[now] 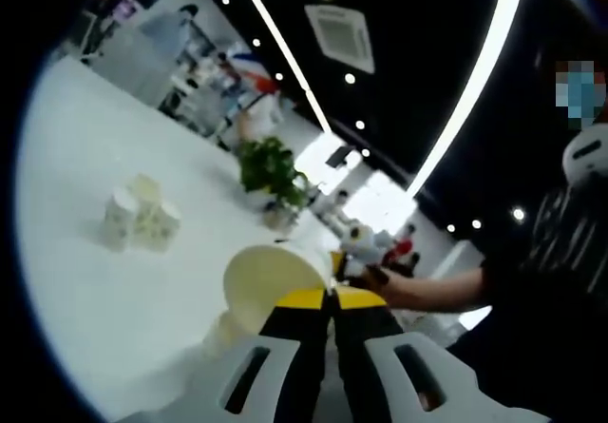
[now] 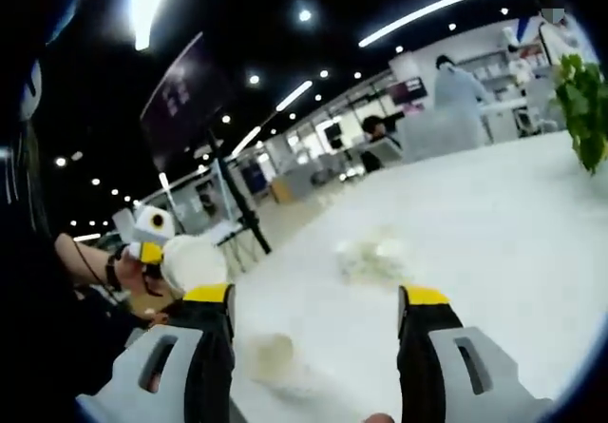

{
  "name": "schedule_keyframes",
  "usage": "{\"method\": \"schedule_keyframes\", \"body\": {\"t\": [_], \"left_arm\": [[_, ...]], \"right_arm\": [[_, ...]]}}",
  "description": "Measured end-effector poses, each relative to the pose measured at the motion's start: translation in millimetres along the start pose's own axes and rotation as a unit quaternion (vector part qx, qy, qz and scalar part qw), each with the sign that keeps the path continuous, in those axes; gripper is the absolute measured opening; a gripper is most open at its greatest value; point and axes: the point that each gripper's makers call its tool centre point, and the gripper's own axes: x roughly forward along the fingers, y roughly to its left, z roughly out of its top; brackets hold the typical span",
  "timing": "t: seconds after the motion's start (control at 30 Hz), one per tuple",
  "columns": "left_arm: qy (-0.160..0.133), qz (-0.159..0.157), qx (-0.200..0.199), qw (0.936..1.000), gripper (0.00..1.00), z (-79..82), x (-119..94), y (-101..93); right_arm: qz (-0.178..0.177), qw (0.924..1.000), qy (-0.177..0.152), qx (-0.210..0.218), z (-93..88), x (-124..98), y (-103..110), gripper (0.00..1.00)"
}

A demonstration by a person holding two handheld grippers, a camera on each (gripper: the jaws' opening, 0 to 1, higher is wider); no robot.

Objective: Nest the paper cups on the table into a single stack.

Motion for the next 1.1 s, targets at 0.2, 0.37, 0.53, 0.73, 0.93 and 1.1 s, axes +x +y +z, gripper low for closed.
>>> {"method": "schedule_keyframes", "body": {"t": [0.2,0.37,0.53,0.73,0.93,1.1], "left_arm": [[0.012,0.013,0.02,0.9996,0.0,-2.8,-0.7,3.5],[0.018,0.018,0.024,0.9994,0.0,-3.0,-1.4,5.0],[0.034,0.03,0.045,0.9979,0.0,-4.4,-1.2,6.2],[0.054,0.036,0.059,0.9961,0.0,-8.6,-1.4,8.6],[0.055,0.035,0.053,0.9965,0.0,-8.1,-0.7,9.2],[0.061,0.039,0.049,0.9962,0.0,-9.1,-0.1,10.6]], "right_arm": [[0.0,0.9995,0.02,-0.025,-1.6,1.8,-4.7,0.72],[-0.002,0.9965,0.053,-0.064,-8.2,4.1,-4.5,0.78],[-0.007,0.9952,0.059,-0.078,-8.8,6.0,-6.1,0.85],[-0.015,0.9938,0.059,-0.093,-5.0,7.2,-8.0,0.95],[-0.026,0.9933,0.062,-0.094,-4.3,6.4,-13.4,1.0],[-0.03,0.9931,0.062,-0.095,-5.1,5.9,-17.0,1.0]]}}
